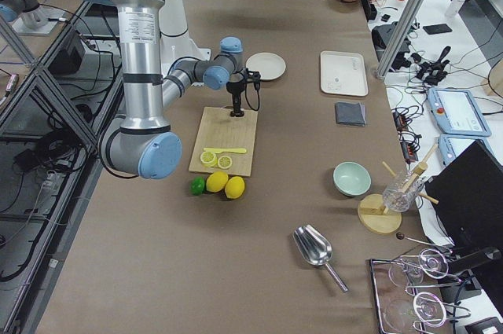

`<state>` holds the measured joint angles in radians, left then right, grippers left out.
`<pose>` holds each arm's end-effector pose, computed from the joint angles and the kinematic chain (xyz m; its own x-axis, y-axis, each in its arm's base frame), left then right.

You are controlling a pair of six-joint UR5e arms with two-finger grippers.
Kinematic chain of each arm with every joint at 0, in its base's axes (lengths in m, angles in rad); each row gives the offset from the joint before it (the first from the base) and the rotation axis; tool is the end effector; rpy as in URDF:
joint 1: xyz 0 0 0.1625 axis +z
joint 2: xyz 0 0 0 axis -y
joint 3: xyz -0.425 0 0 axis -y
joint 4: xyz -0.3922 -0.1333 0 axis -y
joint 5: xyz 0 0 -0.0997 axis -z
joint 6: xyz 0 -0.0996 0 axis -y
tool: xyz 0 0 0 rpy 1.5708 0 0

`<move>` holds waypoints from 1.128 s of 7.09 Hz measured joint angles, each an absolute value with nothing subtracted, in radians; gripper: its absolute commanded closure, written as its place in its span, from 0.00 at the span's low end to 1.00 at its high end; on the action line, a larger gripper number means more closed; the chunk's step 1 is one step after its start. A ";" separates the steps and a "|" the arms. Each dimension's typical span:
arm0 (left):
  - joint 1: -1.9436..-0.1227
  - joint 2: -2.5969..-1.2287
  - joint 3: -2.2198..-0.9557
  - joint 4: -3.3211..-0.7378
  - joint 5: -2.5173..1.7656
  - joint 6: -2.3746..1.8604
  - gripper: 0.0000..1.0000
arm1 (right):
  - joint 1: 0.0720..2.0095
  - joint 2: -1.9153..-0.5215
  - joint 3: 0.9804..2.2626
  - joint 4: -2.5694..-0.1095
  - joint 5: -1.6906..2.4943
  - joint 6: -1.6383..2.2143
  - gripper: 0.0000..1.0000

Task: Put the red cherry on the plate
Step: 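Lower the right gripper and grasp the cherry pair by the stem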

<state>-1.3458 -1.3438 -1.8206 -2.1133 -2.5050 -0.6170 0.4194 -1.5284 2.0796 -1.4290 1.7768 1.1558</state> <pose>0.0401 -0.4138 0.5642 0.5033 -0.0256 -0.8638 0.1260 0.9910 0.0440 -0.4026 -0.3031 0.3930 0.7556 -0.0952 0.6481 0.0278 0.9931 0.1136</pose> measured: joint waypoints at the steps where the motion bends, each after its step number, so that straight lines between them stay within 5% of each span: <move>1: -1.349 -1.344 -1.821 -2.114 -2.505 -0.617 0.01 | 0.405 -1.540 2.065 -1.392 1.765 1.173 0.11; 2: -1.354 -1.344 -1.823 -2.114 -2.505 -0.617 0.01 | 0.393 -1.544 2.059 -1.378 1.754 1.188 0.22; 5: -1.363 -1.344 -1.824 -2.114 -2.505 -0.617 0.01 | 0.373 -1.544 2.058 -1.368 1.738 1.227 0.84; 6: -1.363 -1.344 -1.824 -2.114 -2.505 -0.616 0.01 | 0.371 -1.544 2.062 -1.368 1.738 1.231 0.98; 8: -1.364 -1.344 -1.824 -2.115 -2.505 -0.616 0.01 | 0.365 -1.544 2.068 -1.367 1.737 1.234 1.00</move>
